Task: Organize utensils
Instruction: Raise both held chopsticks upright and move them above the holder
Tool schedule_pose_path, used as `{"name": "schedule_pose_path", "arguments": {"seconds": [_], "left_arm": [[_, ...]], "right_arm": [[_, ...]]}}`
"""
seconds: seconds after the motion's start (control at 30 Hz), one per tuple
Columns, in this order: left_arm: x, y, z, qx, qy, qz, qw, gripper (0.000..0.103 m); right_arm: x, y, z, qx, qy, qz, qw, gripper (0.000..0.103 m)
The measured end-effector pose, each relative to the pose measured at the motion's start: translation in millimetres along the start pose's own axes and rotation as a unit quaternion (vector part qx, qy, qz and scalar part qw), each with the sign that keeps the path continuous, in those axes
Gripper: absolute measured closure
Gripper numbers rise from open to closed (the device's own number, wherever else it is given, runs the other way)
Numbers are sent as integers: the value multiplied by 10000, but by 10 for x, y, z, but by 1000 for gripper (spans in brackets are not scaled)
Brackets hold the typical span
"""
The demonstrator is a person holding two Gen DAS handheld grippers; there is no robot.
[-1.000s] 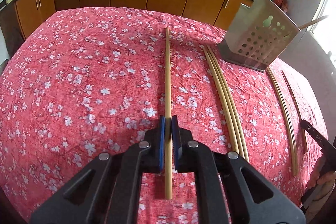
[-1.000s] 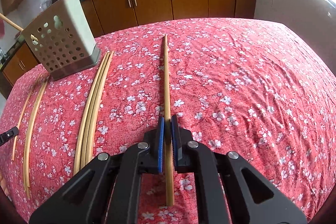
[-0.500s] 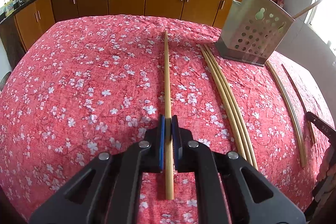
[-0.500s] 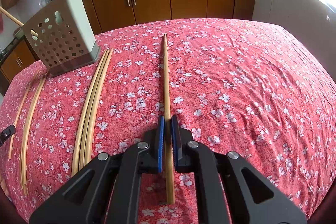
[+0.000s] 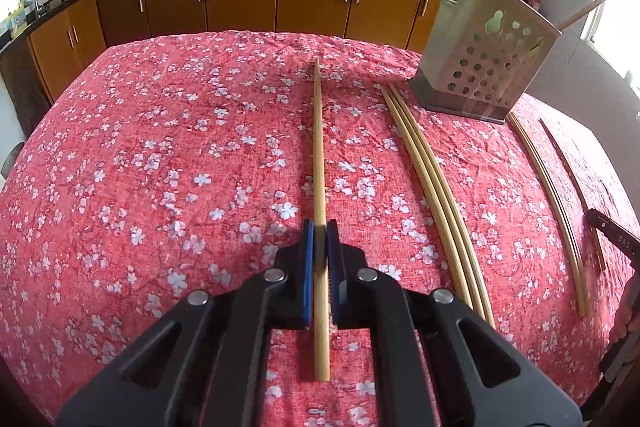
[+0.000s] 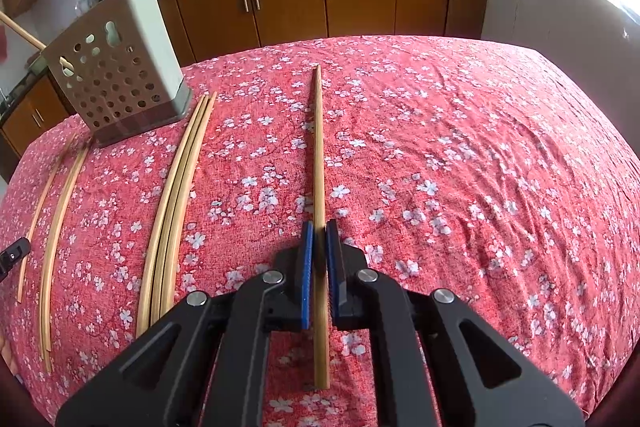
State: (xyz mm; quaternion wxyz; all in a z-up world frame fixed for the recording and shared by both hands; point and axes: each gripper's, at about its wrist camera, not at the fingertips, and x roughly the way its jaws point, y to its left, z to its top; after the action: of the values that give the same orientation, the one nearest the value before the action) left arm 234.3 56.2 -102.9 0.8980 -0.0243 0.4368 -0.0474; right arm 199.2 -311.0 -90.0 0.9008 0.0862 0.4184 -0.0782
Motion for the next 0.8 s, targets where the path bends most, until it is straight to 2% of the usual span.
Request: {"name": "schedule_pose_path", "arguments": {"seconds": [0.1,0.4,0.6,0.8], "left_arm": [[-41,30,45,-12,67,-74,9999,95],[-596,80,305,-19,-638,-276,9976,95],[-954,48,512,-95,-1187,-344,9923,95],[-1157,54,712,-112,-1522,-321,9878,95]], "right_arm": [[-132,-51,33,126,-193,29,9997,96],[-758,-143,247,208,-1201,128,9925,96],[-944,-127,386,275,-1549,208,9873,96],[-1075,-84,470,303,-1772,340,9831,96]]}}
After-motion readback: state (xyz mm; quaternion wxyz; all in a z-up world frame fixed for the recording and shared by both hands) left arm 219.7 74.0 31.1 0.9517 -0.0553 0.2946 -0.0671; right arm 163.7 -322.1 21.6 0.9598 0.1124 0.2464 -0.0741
